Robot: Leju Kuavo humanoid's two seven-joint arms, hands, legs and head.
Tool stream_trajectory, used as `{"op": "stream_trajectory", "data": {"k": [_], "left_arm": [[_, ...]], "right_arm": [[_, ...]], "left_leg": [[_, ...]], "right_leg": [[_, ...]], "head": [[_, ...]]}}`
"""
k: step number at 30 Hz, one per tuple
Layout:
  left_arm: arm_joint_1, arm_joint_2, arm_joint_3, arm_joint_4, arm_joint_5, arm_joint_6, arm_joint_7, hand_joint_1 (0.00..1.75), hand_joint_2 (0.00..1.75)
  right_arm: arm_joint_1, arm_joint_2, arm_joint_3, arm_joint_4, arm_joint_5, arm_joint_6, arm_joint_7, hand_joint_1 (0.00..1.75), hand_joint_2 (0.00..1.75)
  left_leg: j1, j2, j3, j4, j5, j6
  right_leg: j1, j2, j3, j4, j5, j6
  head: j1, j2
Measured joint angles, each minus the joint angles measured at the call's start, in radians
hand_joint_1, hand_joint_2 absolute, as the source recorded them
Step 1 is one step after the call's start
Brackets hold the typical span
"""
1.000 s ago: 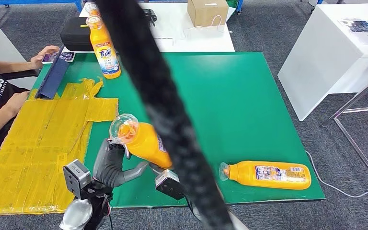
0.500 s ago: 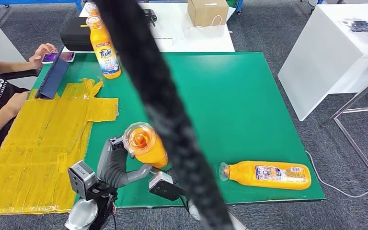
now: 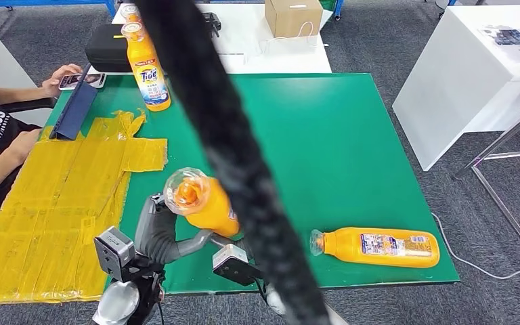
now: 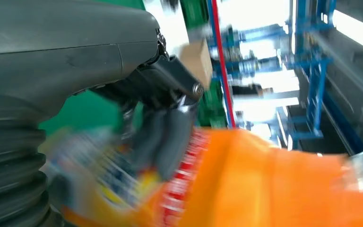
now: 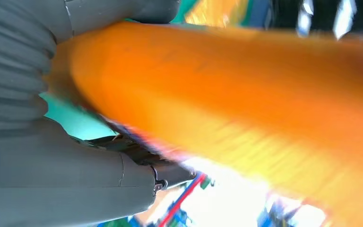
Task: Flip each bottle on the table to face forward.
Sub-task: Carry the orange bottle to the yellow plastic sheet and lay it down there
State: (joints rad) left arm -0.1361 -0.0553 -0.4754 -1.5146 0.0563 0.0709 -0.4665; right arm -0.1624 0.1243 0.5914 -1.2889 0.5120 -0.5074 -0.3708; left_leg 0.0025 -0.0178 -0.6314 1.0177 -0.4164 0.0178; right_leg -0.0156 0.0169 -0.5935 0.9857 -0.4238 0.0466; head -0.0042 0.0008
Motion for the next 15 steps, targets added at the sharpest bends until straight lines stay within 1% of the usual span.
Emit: {"op": "stream_trajectory", "data": {"k": [3, 6, 10, 15], "left_arm": [[0.006, 0.000, 0.045, 0.006, -0.003, 0.037, -0.001, 0.00, 1.75], [0.014, 0.000, 0.102, 0.013, 0.001, 0.052, -0.004, 0.00, 1.75], [0.028, 0.001, 0.158, 0.015, 0.010, 0.044, -0.006, 0.00, 1.75], [0.045, 0.000, 0.183, 0.015, 0.024, 0.011, 0.003, 0.00, 1.75]], "right_arm": [[0.028, -0.014, -0.032, -0.081, -0.019, -0.027, -0.003, 1.75, 1.75], [0.059, -0.026, -0.084, -0.160, -0.047, -0.041, -0.010, 1.75, 1.75], [0.096, -0.039, -0.165, -0.229, -0.070, -0.060, -0.016, 1.75, 1.75], [0.125, -0.046, -0.251, -0.266, -0.102, -0.068, -0.020, 1.75, 1.75]], "left_leg": [[0.000, 0.000, 0.000, 0.000, 0.000, 0.000], [0.000, 0.000, 0.000, 0.000, 0.000, 0.000], [0.000, 0.000, 0.000, 0.000, 0.000, 0.000], [0.000, 0.000, 0.000, 0.000, 0.000, 0.000]], "right_leg": [[0.000, 0.000, 0.000, 0.000, 0.000, 0.000], [0.000, 0.000, 0.000, 0.000, 0.000, 0.000], [0.000, 0.000, 0.000, 0.000, 0.000, 0.000], [0.000, 0.000, 0.000, 0.000, 0.000, 0.000]], "head": [[0.000, 0.000], [0.000, 0.000], [0.000, 0.000], [0.000, 0.000]]}}
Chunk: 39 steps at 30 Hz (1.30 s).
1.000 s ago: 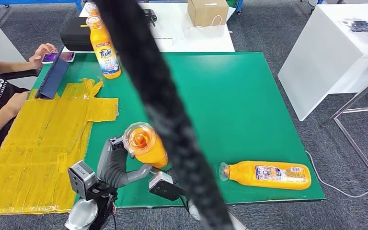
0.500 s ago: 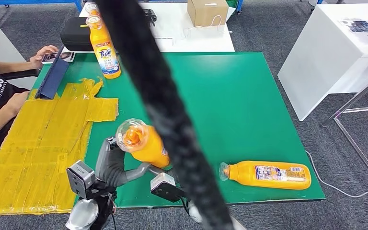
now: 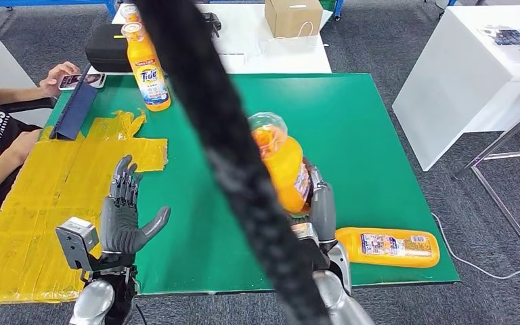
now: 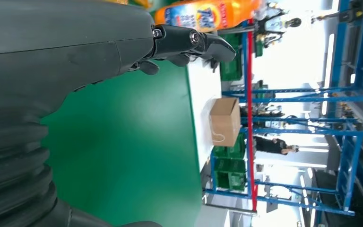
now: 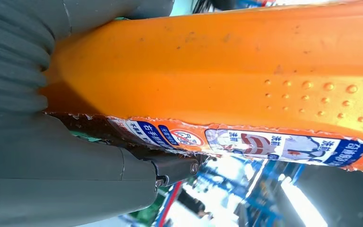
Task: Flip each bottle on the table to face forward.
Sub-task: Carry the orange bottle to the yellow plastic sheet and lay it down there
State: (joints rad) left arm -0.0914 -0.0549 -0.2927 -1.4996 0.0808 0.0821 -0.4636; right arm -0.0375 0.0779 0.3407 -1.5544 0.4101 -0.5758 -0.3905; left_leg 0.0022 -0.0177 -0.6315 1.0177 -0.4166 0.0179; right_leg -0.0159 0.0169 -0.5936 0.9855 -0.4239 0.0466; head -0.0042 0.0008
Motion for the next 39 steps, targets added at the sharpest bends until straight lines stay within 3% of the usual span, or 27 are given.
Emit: {"op": "stream_trajectory", "data": {"k": [13, 17, 26, 32, 39], "left_arm": [[0.006, 0.000, 0.002, 0.000, 0.042, -0.073, 0.017, 0.00, 1.75], [0.003, 0.000, -0.003, 0.000, 0.049, -0.113, 0.018, 0.00, 1.75], [-0.026, -0.004, -0.071, 0.000, 0.023, -0.137, 0.023, 0.00, 1.75], [-0.025, -0.005, -0.075, 0.007, 0.023, -0.133, 0.018, 0.00, 1.75], [-0.016, -0.005, -0.076, 0.007, 0.023, -0.134, 0.014, 0.00, 1.75]], "right_arm": [[-0.006, 0.000, -0.037, 0.041, 0.001, 0.069, 0.013, 1.75, 1.75], [-0.035, 0.005, -0.028, 0.094, 0.021, 0.130, 0.026, 1.75, 1.75], [-0.151, 0.055, 0.153, 0.304, 0.142, 0.214, 0.040, 1.75, 1.75], [-0.179, 0.060, 0.270, 0.329, 0.180, 0.228, 0.062, 1.75, 1.75], [-0.194, 0.050, 0.324, 0.330, 0.183, 0.235, 0.070, 1.75, 1.75]], "left_leg": [[0.000, 0.000, 0.000, 0.000, 0.000, 0.000], [0.000, 0.000, 0.000, 0.000, 0.000, 0.000], [0.001, 0.000, 0.000, 0.000, 0.001, 0.000], [0.000, 0.000, 0.000, 0.000, 0.000, 0.000], [0.000, 0.000, 0.000, 0.000, 0.000, 0.000]], "right_leg": [[0.000, 0.000, 0.000, 0.000, 0.000, 0.000], [0.000, 0.000, 0.000, 0.000, 0.000, 0.000], [0.001, 0.000, 0.000, 0.001, 0.000, 0.000], [0.000, 0.000, 0.000, 0.001, 0.000, 0.000], [0.000, 0.000, 0.000, 0.000, 0.000, 0.000]], "head": [[0.000, 0.000], [0.000, 0.000], [0.000, 0.000], [0.000, 0.000], [0.000, 0.000]]}}
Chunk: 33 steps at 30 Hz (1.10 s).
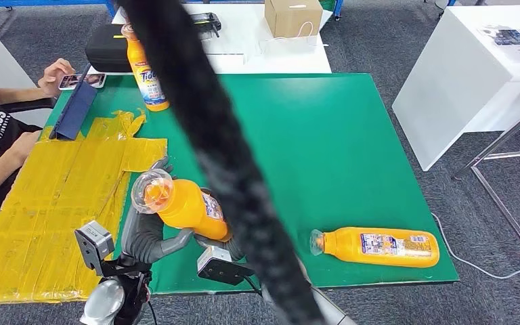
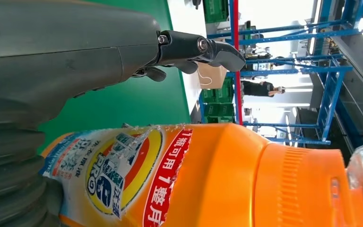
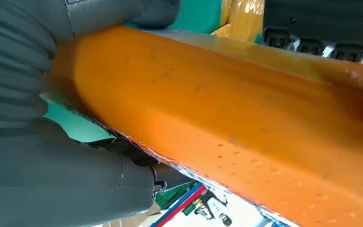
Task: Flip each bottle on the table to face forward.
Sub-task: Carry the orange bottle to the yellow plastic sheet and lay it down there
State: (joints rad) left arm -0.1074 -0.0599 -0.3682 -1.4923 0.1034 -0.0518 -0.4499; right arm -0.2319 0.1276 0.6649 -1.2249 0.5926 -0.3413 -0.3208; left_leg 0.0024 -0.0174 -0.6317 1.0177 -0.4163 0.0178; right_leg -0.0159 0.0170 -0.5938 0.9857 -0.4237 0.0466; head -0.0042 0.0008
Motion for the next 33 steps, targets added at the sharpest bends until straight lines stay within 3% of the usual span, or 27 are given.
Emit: {"op": "stream_trajectory", "data": {"k": [3, 5, 6, 9, 10, 33], "left_arm": [[0.003, 0.000, 0.000, 0.000, 0.001, 0.000, -0.004, 0.01, 1.75], [0.004, 0.000, 0.000, 0.000, 0.003, 0.000, -0.008, 0.13, 1.75], [0.005, 0.000, 0.000, 0.000, 0.004, 0.000, -0.010, 0.34, 1.75], [0.006, 0.000, 0.000, 0.000, 0.003, 0.003, -0.017, 1.52, 1.75], [0.007, 0.000, 0.000, 0.000, 0.001, 0.004, -0.020, 1.75, 1.75], [0.010, 0.000, 0.000, 0.000, -0.007, 0.025, -0.032, 1.75, 1.75]], "right_arm": [[-0.006, -0.004, 0.016, 0.000, 0.002, 0.002, 0.006, 1.75, 1.75], [-0.009, -0.006, 0.022, 0.000, 0.001, 0.006, 0.011, 1.75, 1.75], [-0.010, -0.007, 0.025, 0.000, 0.000, 0.007, 0.012, 1.75, 1.75], [-0.013, -0.010, 0.029, 0.001, -0.007, 0.012, 0.014, 1.75, 1.75], [-0.014, -0.011, 0.031, 0.001, -0.009, 0.013, 0.014, 1.75, 1.75], [-0.018, -0.013, 0.041, 0.010, -0.027, 0.034, 0.014, 1.75, 1.75]], "left_leg": [[0.000, 0.000, 0.000, 0.000, 0.000, 0.000], [0.000, 0.000, 0.000, 0.000, 0.000, 0.000], [0.000, 0.000, 0.000, 0.000, 0.000, 0.000], [0.000, 0.000, 0.000, 0.000, 0.000, 0.000], [0.000, 0.000, 0.000, 0.000, 0.000, 0.000], [0.000, 0.000, 0.000, 0.000, 0.000, 0.000]], "right_leg": [[0.000, 0.000, 0.000, 0.000, 0.000, 0.000], [0.000, 0.000, 0.000, 0.000, 0.000, 0.000], [0.000, 0.000, 0.000, 0.000, 0.000, 0.000], [0.000, 0.000, 0.000, 0.000, 0.000, 0.000], [0.000, 0.000, 0.000, 0.000, 0.000, 0.000], [0.000, 0.000, 0.000, 0.000, 0.000, 0.000]], "head": [[0.000, 0.000], [0.000, 0.000], [0.000, 0.000], [0.000, 0.000], [0.000, 0.000], [0.000, 0.000]]}}
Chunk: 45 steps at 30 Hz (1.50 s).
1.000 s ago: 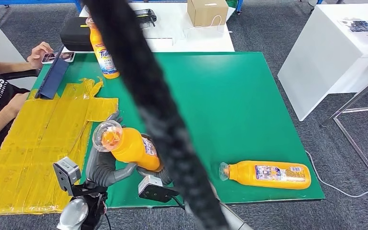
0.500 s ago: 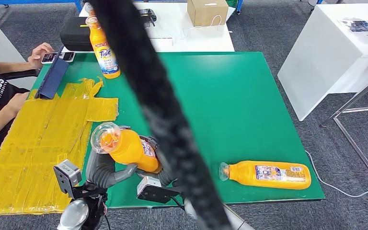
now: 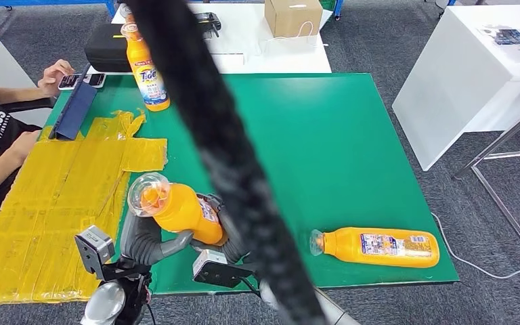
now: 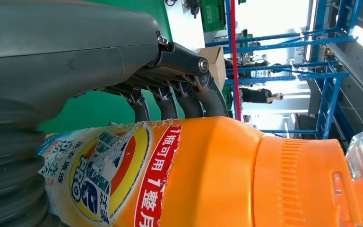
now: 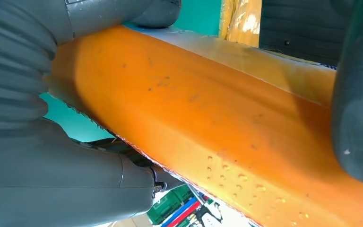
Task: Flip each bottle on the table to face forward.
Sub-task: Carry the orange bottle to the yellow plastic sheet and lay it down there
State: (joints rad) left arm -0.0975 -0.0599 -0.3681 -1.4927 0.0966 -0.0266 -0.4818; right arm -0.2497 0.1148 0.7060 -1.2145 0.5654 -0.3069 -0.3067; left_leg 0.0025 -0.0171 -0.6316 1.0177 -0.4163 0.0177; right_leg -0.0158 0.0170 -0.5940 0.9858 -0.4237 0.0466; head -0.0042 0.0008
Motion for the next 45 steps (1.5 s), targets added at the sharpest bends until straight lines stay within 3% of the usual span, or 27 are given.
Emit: {"op": "stream_trajectory", "data": {"k": [1, 5, 15, 19, 22, 27, 33, 38, 45], "left_arm": [[0.000, 0.000, 0.000, 0.000, 0.000, 0.000, 0.000, 1.75, 1.75], [-0.002, 0.000, 0.000, 0.000, 0.002, 0.002, -0.001, 1.75, 1.75], [-0.015, 0.001, 0.005, -0.002, -0.029, 0.046, -0.008, 1.75, 1.75], [-0.017, 0.016, 0.030, -0.021, -0.123, 0.112, -0.011, 1.75, 1.75], [-0.024, 0.043, 0.062, -0.036, -0.283, 0.193, 0.008, 1.75, 1.75], [-0.076, 0.129, 0.078, -0.018, -0.855, 0.363, 0.144, 1.75, 1.75], [-0.174, 0.221, 0.058, 0.130, -1.362, 0.364, 0.357, 1.75, 1.75], [-0.234, 0.260, 0.024, 0.307, -1.467, 0.349, 0.409, 1.75, 1.75], [-0.276, 0.252, 0.003, 0.507, -1.454, 0.344, 0.430, 1.75, 1.75]], "right_arm": [[-0.002, 0.000, 0.001, 0.002, -0.002, 0.001, 0.000, 1.71, 1.75], [-0.007, 0.000, 0.002, 0.008, -0.014, -0.004, -0.003, 0.03, 1.75], [0.038, -0.009, -0.009, -0.043, -0.027, -0.091, -0.027, 0.00, 1.75], [0.080, -0.018, -0.060, -0.107, -0.037, -0.152, -0.048, 0.00, 1.75], [0.122, -0.027, -0.122, -0.182, -0.052, -0.189, -0.072, 0.00, 1.75], [0.184, -0.039, -0.211, -0.316, -0.054, -0.219, -0.099, 0.00, 1.75], [0.219, -0.056, -0.273, -0.453, 0.047, -0.223, -0.068, 0.00, 1.75], [0.225, -0.077, -0.298, -0.522, 0.113, -0.210, -0.030, 0.00, 1.75], [0.229, -0.096, -0.317, -0.565, 0.130, -0.207, -0.015, 0.00, 1.75]], "left_leg": [[0.000, 0.000, 0.000, 0.000, 0.000, 0.000], [0.000, 0.000, 0.000, 0.000, 0.000, 0.000], [0.000, 0.000, 0.000, 0.000, 0.000, 0.000], [0.000, 0.000, 0.000, 0.000, 0.000, 0.000], [0.000, 0.000, 0.000, 0.000, 0.000, 0.000], [0.000, 0.000, 0.000, 0.000, 0.000, 0.000], [0.000, 0.001, 0.000, 0.000, 0.000, 0.000], [0.000, 0.001, 0.000, 0.000, 0.000, 0.000], [0.000, 0.001, 0.000, 0.000, 0.000, 0.000]], "right_leg": [[0.000, 0.000, 0.000, 0.000, 0.000, 0.000], [0.000, 0.000, 0.000, 0.000, 0.000, 0.000], [0.000, 0.000, 0.000, 0.000, 0.000, 0.000], [0.000, 0.000, 0.000, 0.000, 0.000, 0.000], [0.000, 0.000, 0.000, 0.000, 0.000, 0.000], [0.000, 0.000, 0.000, 0.000, 0.000, 0.000], [0.000, 0.000, 0.000, 0.000, 0.000, 0.000], [0.000, 0.001, 0.000, 0.000, 0.001, 0.000], [0.000, 0.000, 0.000, 0.000, 0.000, 0.000]], "head": [[0.000, 0.000], [0.000, 0.000], [0.000, 0.000], [0.000, 0.000], [0.000, 0.000], [0.000, 0.000], [0.000, 0.000], [0.000, 0.000], [0.000, 0.000]]}}
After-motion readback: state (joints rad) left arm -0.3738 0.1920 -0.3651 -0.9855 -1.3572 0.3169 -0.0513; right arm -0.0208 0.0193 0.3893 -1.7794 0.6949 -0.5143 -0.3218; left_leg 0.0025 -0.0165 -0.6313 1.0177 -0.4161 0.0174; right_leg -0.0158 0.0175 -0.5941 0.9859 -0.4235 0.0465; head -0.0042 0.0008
